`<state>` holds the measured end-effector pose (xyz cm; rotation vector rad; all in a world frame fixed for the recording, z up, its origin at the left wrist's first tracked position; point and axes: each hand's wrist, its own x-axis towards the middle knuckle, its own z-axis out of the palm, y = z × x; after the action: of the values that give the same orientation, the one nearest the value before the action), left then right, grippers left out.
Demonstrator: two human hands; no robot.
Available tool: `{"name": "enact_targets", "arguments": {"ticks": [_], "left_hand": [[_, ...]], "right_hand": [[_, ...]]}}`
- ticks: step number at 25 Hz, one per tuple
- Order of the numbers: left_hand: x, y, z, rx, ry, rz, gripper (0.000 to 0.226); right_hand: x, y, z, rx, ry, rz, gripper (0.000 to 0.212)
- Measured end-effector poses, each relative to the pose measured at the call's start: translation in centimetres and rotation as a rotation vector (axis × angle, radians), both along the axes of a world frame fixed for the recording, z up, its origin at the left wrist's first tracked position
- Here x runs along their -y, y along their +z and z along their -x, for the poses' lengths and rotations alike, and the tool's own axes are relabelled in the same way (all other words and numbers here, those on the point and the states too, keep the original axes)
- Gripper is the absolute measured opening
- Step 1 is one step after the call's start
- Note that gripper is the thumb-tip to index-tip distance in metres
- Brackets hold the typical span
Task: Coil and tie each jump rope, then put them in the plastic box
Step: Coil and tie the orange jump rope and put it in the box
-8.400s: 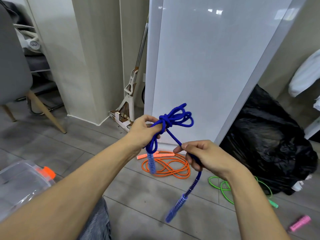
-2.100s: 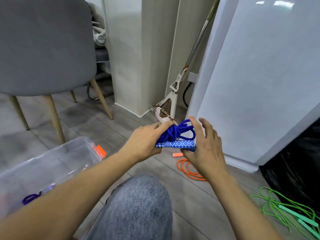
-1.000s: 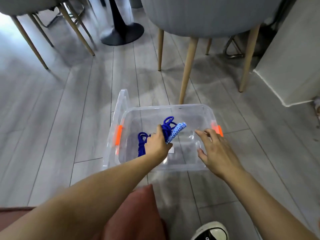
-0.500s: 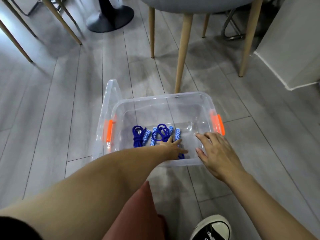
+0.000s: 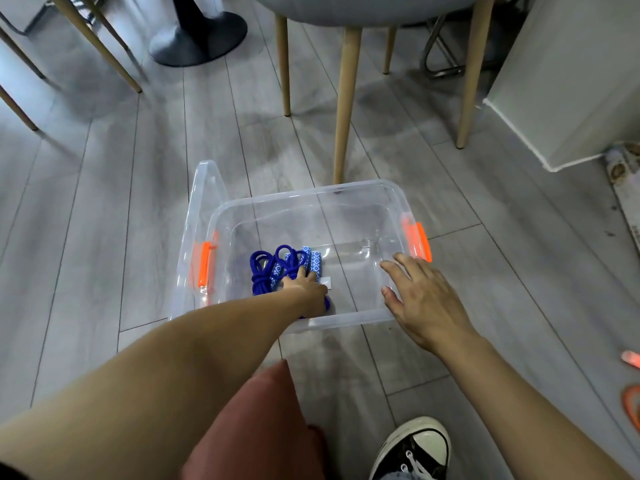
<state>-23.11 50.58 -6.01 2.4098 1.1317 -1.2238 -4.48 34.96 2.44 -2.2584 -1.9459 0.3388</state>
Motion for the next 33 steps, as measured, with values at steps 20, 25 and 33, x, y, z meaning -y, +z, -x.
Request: {"name": "enact_targets", "arguments": {"ticks": [20,25,33], "left_hand": [[16.5,21.3,-12.8,1.054,-0.334,-0.161,0.047],[23.2,22.0,-16.1,1.077,-0.45,-0.097,0.044],[32.7,17.3,-23.8,1.023,-0.625,0.042,0.04]], "right_hand": [[17.7,12.8,-5.9,-0.006,-0.583,-0.198,0.056],[25.3,12.8,-7.2,0.026,-0.728,-0.216,0.055],[36.1,7.0,-11.7,0.04,-0.942,-0.219,0.05]]}}
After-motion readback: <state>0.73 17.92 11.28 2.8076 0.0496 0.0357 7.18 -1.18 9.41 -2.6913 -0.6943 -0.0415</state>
